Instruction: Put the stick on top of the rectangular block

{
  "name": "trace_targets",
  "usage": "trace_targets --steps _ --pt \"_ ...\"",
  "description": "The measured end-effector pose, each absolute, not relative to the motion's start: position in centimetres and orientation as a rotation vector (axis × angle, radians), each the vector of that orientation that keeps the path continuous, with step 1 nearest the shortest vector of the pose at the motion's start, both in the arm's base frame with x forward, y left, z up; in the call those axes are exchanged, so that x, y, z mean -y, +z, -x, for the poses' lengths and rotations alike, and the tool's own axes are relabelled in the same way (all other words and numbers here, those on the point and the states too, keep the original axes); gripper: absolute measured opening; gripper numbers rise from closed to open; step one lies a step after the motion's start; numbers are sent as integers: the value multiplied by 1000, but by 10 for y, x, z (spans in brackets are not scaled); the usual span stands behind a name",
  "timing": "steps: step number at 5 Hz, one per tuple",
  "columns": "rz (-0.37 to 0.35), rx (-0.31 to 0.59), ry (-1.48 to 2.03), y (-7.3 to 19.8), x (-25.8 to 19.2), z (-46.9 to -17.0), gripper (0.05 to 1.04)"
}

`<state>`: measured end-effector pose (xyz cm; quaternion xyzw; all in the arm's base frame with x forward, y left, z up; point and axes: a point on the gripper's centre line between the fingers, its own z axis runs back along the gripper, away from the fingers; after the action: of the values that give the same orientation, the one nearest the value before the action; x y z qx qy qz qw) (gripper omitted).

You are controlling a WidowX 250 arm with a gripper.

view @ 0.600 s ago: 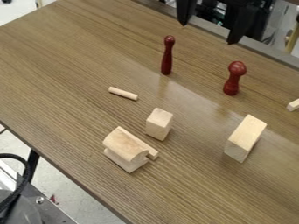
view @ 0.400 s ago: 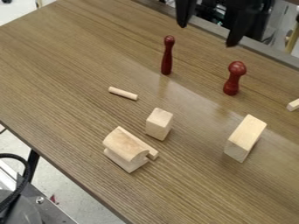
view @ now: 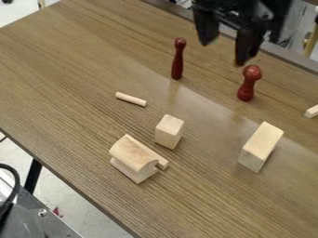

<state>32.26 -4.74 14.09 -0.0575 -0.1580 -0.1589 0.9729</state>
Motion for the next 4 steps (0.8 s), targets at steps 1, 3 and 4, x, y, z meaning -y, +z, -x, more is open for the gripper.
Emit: trace_targets --steps 1,3,4 --pt "208 428 -425 117 60 -341 1001" --pt "202 436 -422 86 81 -375 1001" --pt "202 441 -455 79 103 -392 1001"
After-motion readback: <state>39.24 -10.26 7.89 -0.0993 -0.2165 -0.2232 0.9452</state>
